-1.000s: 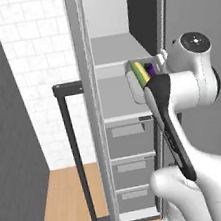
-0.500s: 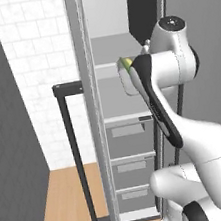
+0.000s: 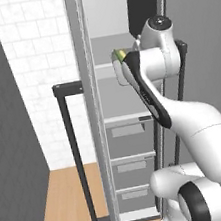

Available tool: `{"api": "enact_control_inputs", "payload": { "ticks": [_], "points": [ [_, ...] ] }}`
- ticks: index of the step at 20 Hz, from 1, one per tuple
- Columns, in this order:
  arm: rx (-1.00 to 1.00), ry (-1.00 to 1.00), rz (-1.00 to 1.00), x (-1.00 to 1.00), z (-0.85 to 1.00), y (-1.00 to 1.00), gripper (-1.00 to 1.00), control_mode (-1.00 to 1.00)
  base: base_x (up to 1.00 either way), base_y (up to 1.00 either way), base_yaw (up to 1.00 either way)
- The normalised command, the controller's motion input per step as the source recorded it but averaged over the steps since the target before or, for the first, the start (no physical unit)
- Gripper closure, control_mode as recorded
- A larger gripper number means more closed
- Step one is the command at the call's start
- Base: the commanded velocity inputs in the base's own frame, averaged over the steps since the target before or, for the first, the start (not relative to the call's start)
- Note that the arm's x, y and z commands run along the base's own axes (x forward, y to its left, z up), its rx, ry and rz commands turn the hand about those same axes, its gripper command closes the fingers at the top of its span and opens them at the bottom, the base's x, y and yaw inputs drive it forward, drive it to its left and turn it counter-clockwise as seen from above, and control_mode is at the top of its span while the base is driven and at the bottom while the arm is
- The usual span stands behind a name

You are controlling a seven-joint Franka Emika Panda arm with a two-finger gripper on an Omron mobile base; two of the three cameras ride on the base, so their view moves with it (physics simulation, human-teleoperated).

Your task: Take the meat container that has the chicken drumstick and place it on the second highest rack of the freezer. Then take the vegetable container that has the corn and eggplant and place it on the highest rack of the freezer.

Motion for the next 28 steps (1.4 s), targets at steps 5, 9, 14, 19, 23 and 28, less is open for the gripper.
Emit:
{"api": "enact_control_inputs", "payload": {
  "ticks": [5, 9, 14, 19, 23, 28],
  "points": [
    [0.0, 0.0, 0.0, 0.76, 0.0, -0.04, 1.0, -1.0, 0.0, 0.0, 0.0],
    [0.0, -0.01, 0.0, 0.64, 0.0, -0.1, 1.0, -1.0, 0.0, 0.0, 0.0],
    [0.0, -0.03, -0.01, 0.63, 0.0, -0.07, 1.0, -1.0, 0.0, 0.0, 0.0],
    [0.0, -0.05, 0.0, 0.67, 0.0, -0.09, 1.0, -1.0, 0.0, 0.0, 0.0],
    [0.0, -0.04, 0.0, 0.6, 0.0, -0.01, 1.0, -1.0, 0.0, 0.0, 0.0],
    [0.0, -0.01, -0.02, 0.56, 0.13, 0.0, 1.0, -1.0, 0.0, 0.0, 0.0]
  ]
}}
